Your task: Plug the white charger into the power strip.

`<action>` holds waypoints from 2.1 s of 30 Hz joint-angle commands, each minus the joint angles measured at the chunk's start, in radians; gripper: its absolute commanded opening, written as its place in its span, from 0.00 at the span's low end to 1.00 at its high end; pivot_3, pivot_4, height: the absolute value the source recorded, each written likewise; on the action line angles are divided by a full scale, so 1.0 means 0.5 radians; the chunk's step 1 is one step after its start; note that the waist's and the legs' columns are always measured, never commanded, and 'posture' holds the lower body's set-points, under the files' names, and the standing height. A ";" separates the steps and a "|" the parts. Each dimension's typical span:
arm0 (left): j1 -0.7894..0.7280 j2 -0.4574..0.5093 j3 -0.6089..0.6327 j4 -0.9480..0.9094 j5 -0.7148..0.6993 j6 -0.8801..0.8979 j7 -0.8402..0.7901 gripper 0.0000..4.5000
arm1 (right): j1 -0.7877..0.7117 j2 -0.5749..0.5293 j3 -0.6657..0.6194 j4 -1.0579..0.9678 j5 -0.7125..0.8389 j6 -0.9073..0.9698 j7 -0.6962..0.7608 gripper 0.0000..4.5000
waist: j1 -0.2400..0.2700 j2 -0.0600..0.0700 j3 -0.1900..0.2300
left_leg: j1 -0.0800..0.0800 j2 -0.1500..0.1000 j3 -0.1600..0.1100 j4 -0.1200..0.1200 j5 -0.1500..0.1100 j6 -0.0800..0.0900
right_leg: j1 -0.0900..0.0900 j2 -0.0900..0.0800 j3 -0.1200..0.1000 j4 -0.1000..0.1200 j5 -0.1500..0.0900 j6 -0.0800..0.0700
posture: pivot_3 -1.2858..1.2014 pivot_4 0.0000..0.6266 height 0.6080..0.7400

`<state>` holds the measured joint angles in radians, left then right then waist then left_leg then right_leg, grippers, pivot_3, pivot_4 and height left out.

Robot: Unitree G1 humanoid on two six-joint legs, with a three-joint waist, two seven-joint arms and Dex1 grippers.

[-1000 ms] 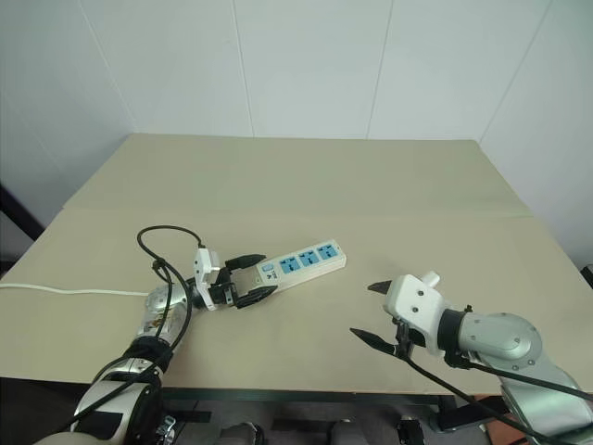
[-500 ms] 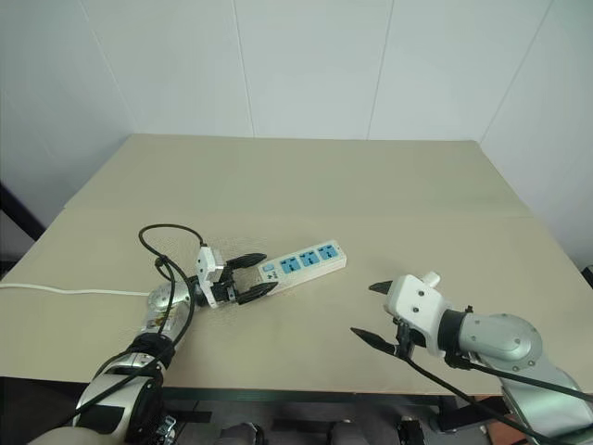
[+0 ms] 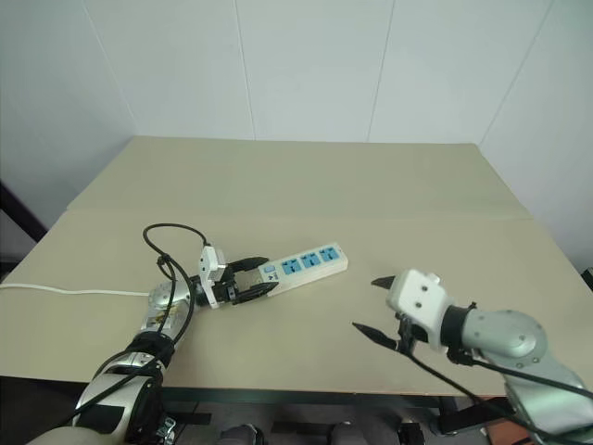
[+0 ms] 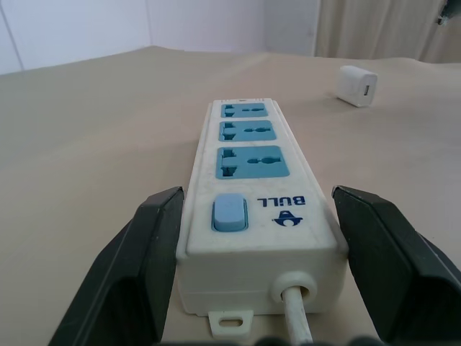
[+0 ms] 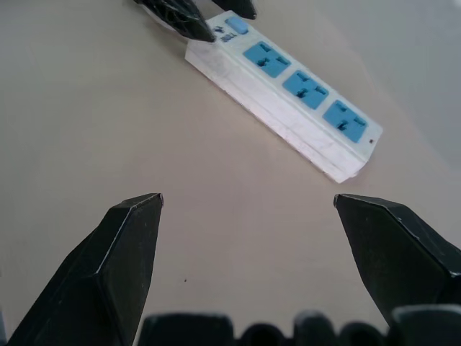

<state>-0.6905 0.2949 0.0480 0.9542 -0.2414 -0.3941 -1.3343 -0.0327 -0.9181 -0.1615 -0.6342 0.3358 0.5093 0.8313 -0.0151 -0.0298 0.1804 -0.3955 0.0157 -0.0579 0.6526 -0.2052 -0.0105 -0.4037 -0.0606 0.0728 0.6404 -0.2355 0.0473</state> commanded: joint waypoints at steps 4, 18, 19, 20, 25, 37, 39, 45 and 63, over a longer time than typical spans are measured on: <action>0.103 0.027 -0.134 -0.234 -0.016 0.118 -0.327 0.68 | -0.183 -0.504 -0.177 0.335 -0.095 -0.316 0.456 1.00 | 0.006 0.000 0.000 | -0.002 0.000 -0.001 -0.002 0.000 0.000 | -0.001 0.000 -0.002 -0.003 0.000 -0.001 | 0.52 0.24 1.00; 0.126 0.023 -0.209 -0.329 -0.013 0.142 -0.491 0.68 | -1.636 -0.343 0.955 2.334 -1.014 -2.658 1.281 1.00 | -0.044 0.004 0.003 | -0.003 0.000 0.002 -0.006 0.000 0.000 | -0.002 -0.001 0.000 -0.012 0.004 0.000 | 0.52 0.24 1.00; 0.144 0.027 -0.215 -0.348 -0.012 0.151 -0.493 0.68 | -1.689 -0.325 1.008 2.406 -1.063 -2.753 1.290 1.00 | -0.042 0.004 0.004 | -0.003 0.000 0.003 -0.006 0.000 0.000 | -0.002 -0.002 0.000 -0.013 0.005 0.000 | 0.52 0.24 1.00; 0.164 0.030 -0.220 -0.365 -0.011 0.153 -0.491 0.68 | -1.735 -0.304 1.053 2.476 -1.115 -2.830 1.287 1.00 | -0.044 0.004 0.004 | -0.004 0.000 0.002 -0.006 0.000 0.000 | -0.002 -0.002 0.000 -0.013 0.007 -0.004 | 0.52 0.24 1.00; 0.238 0.044 -0.227 -0.459 -0.018 0.187 -0.463 0.68 | -1.901 -0.223 1.172 2.747 -1.270 -3.032 1.211 1.00 | -0.051 0.004 0.004 | -0.001 0.000 0.003 -0.006 0.000 0.000 | 0.000 -0.002 0.001 -0.013 0.013 -0.012 | 0.52 0.24 1.00; 0.337 0.086 -0.242 -0.579 -0.021 0.217 -0.383 0.68 | -2.127 -0.003 1.352 3.076 -1.608 -3.138 0.959 1.00 | -0.061 0.005 0.003 | 0.005 0.000 0.005 -0.006 0.000 0.000 | 0.001 -0.002 0.005 -0.007 0.013 -0.016 | 0.52 0.24 1.00; 0.358 0.093 -0.246 -0.611 -0.026 0.228 -0.373 0.68 | -2.144 0.009 1.374 3.105 -1.637 -3.151 0.940 1.00 | -0.060 0.005 0.004 | 0.007 -0.001 0.005 -0.006 0.000 0.000 | 0.000 -0.002 0.006 -0.002 0.012 -0.018 | 0.52 0.24 1.00; 0.413 0.113 -0.256 -0.693 -0.036 0.257 -0.336 0.68 | -2.191 0.044 1.434 3.166 -1.706 -3.160 0.913 1.00 | -0.064 0.005 0.003 | 0.012 -0.001 0.005 -0.010 0.000 0.000 | 0.001 -0.001 0.006 0.003 0.009 -0.022 | 0.52 0.24 1.00; 0.510 0.129 -0.287 -0.806 -0.035 0.273 -0.243 0.68 | -2.299 0.113 1.576 3.371 -1.924 -3.263 0.765 0.56 | -0.066 0.006 0.003 | 0.014 -0.001 0.005 -0.010 0.000 0.000 | 0.001 -0.001 0.006 0.005 0.009 -0.022 | 0.52 0.24 1.00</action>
<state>-0.4655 0.3528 -0.0621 0.5457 -0.2809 -0.2727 -1.4557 -1.1435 -0.8549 0.6239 1.0454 -0.6154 -1.1092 1.2253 -0.0481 -0.0269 0.1820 -0.3886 0.0153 -0.0553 0.6474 -0.2051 -0.0104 -0.4032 -0.0612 0.0760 0.6428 -0.2310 0.0361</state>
